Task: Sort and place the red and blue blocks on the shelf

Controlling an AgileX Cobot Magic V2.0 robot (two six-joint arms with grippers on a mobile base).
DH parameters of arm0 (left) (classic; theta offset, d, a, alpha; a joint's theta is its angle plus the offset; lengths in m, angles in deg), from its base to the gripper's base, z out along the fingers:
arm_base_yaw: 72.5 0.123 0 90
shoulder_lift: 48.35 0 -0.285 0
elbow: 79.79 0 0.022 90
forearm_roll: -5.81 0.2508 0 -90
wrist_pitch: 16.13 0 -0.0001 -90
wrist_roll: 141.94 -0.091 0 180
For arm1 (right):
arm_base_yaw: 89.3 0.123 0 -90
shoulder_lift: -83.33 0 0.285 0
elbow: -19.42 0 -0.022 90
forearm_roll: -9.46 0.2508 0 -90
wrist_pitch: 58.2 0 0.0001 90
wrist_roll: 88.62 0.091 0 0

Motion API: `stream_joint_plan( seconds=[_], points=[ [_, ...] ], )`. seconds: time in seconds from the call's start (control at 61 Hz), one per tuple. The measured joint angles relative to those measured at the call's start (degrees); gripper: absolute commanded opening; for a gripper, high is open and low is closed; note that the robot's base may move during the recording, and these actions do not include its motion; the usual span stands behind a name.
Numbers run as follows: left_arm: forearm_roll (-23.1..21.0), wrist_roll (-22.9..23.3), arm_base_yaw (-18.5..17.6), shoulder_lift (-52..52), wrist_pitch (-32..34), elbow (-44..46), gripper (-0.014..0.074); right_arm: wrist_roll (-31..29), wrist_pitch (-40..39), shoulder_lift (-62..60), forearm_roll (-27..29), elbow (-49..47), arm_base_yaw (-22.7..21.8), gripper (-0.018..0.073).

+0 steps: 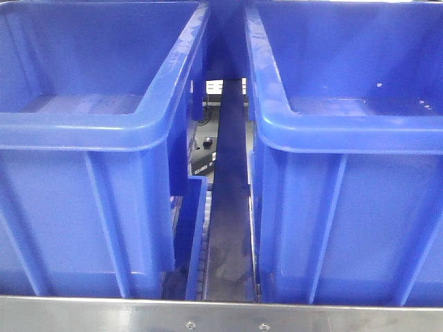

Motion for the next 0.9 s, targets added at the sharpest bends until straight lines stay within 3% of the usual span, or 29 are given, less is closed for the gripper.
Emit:
stream_joint_plan(
  seconds=[0.361,0.672,0.902],
  points=[
    [-0.22,0.00,10.87,12.35,1.50,-6.30,0.0126,0.00,-1.80,-12.92,0.04,8.13,-0.61,0.0052],
    [-3.24,0.00,12.20,20.64,6.41,-12.74,0.0126,0.00,-2.77,-17.90,0.04,10.57,-7.80,0.0052],
    [-3.45,0.00,12.20,20.78,6.63,-13.16,0.0125,0.00,-2.72,-17.90,0.13,10.57,-8.43,0.0052]
  ],
)
